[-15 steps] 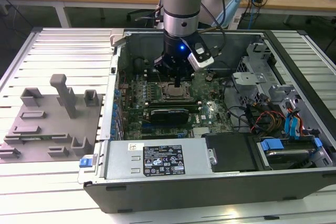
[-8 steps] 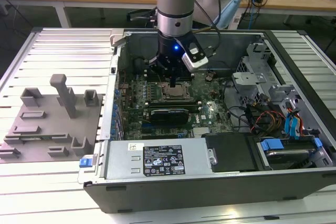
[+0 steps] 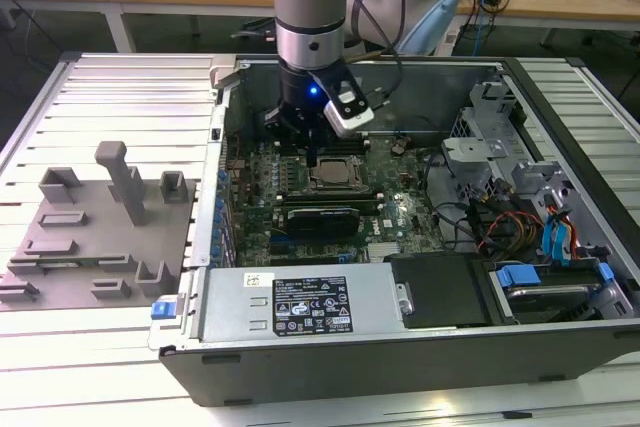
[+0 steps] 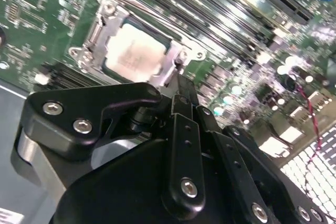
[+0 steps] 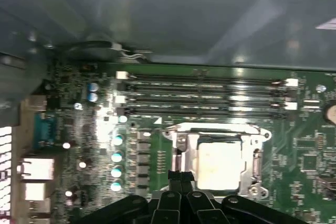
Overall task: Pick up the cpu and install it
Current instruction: 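Install the first cpu locking lever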
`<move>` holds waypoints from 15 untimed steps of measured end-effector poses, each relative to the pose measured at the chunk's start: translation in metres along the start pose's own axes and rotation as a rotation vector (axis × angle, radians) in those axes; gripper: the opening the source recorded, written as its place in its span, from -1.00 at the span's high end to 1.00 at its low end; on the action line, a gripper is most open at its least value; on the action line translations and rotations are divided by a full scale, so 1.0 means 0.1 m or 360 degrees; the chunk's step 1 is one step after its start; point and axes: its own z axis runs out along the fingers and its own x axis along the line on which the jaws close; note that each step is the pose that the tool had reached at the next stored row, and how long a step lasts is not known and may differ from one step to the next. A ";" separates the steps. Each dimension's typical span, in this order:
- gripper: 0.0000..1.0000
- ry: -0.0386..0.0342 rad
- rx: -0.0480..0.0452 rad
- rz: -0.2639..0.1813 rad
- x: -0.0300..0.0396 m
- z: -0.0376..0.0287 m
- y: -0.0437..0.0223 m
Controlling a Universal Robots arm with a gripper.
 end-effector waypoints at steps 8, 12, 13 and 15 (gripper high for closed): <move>0.79 0.0000 0.0000 0.0000 0.107 -0.015 0.003; 0.79 0.0000 0.0000 0.0000 0.105 -0.077 0.003; 0.79 0.0000 0.0000 0.0000 0.104 -0.101 0.003; 0.79 0.0000 0.0000 0.0000 0.102 -0.155 0.003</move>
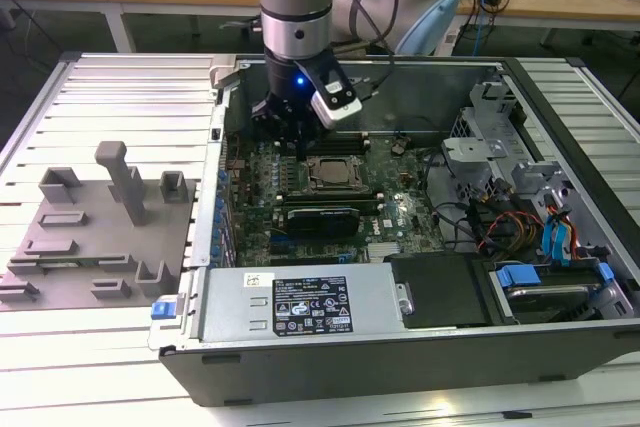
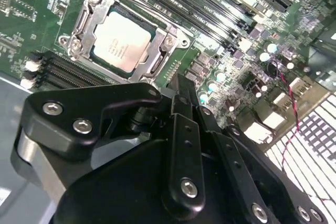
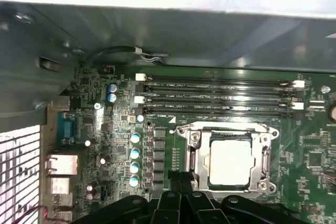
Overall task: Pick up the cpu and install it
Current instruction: 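Install the first cpu locking lever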
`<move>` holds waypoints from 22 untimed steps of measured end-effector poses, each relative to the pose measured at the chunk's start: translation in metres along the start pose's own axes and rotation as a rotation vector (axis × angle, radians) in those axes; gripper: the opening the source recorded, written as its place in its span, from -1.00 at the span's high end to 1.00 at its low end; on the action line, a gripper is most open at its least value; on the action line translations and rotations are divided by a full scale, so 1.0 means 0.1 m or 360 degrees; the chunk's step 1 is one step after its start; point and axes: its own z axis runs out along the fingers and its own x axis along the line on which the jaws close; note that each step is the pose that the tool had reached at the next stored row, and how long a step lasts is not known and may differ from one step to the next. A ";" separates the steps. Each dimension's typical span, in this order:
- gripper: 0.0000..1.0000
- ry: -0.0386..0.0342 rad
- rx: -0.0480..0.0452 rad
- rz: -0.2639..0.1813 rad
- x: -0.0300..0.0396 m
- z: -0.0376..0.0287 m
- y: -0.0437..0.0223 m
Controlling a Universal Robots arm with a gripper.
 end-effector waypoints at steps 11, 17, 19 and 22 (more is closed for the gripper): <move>0.79 -0.0001 -0.0001 0.0000 0.103 -0.121 0.003; 0.79 -0.0007 -0.0155 0.0007 0.146 -0.123 0.004; 0.79 -0.0008 -0.0202 0.0009 0.164 -0.123 0.005; 0.79 -0.0013 -0.0328 0.0015 0.203 -0.125 0.007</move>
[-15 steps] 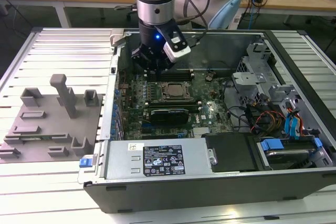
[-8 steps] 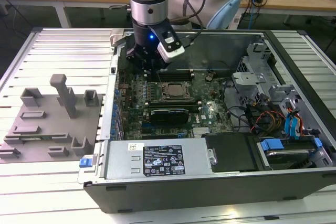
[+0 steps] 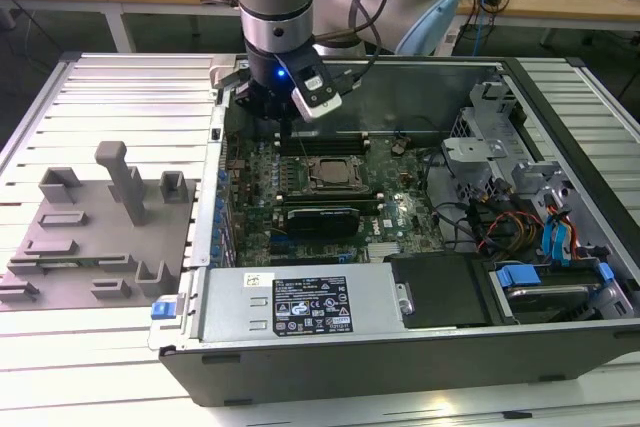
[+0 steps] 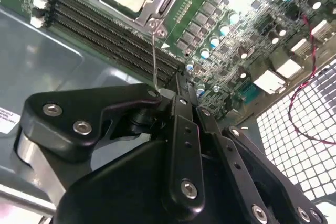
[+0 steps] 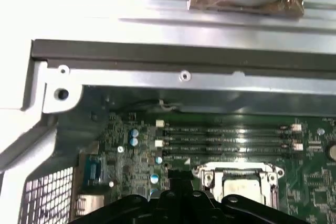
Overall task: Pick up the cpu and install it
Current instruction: 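Install the first cpu locking lever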
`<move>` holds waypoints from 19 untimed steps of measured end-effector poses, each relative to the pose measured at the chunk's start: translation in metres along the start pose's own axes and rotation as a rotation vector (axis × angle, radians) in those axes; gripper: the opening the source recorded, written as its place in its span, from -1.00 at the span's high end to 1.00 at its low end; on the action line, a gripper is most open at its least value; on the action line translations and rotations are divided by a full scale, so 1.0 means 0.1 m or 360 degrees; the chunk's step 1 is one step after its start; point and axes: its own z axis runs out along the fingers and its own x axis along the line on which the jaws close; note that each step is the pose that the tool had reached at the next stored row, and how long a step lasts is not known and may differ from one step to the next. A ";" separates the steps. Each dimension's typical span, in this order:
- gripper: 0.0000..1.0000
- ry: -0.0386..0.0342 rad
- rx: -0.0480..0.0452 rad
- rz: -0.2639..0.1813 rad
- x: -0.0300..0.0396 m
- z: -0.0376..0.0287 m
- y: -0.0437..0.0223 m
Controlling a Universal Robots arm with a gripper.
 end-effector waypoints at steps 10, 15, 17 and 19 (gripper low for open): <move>0.79 -0.0001 -0.0045 0.0002 -0.132 0.006 -0.006; 0.79 0.0002 -0.0045 0.0003 -0.267 0.011 -0.017; 0.79 0.0004 -0.0045 0.0003 -0.324 0.013 -0.023; 0.79 0.0007 -0.0045 0.0004 -0.389 0.016 -0.028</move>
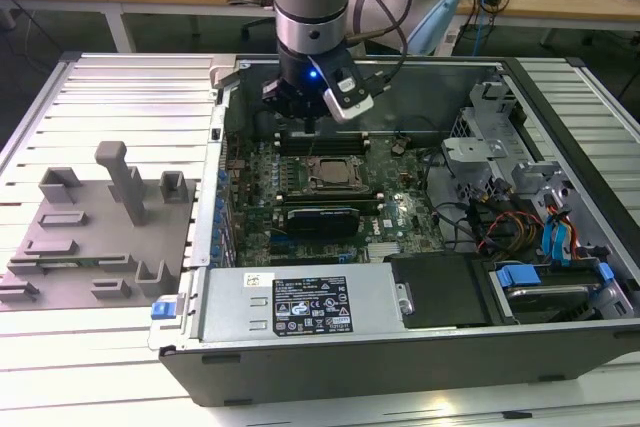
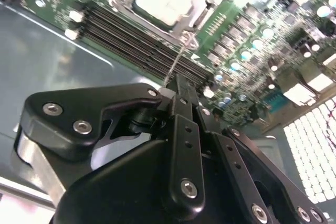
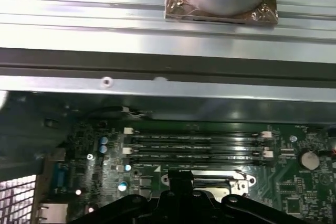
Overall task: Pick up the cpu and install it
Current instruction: 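Install the first cpu locking lever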
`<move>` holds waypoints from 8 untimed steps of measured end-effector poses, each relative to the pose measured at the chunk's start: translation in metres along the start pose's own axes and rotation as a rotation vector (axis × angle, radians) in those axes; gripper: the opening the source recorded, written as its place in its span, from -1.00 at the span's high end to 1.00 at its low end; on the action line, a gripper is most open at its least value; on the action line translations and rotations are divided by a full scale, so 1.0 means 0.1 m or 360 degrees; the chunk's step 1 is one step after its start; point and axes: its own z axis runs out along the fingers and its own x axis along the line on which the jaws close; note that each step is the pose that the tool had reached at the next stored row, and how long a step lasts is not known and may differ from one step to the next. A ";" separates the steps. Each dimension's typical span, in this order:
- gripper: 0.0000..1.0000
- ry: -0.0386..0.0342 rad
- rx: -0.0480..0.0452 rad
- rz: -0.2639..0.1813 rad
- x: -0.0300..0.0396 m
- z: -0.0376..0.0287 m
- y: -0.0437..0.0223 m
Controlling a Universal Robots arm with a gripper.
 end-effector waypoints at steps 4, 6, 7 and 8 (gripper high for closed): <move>0.79 0.0003 0.0000 0.0001 -0.122 0.004 -0.011; 0.79 0.0005 0.0000 0.0001 -0.176 0.005 -0.015; 0.79 0.0005 0.0000 0.0001 -0.199 0.006 -0.017; 0.79 0.0005 0.0000 0.0001 -0.202 0.007 -0.018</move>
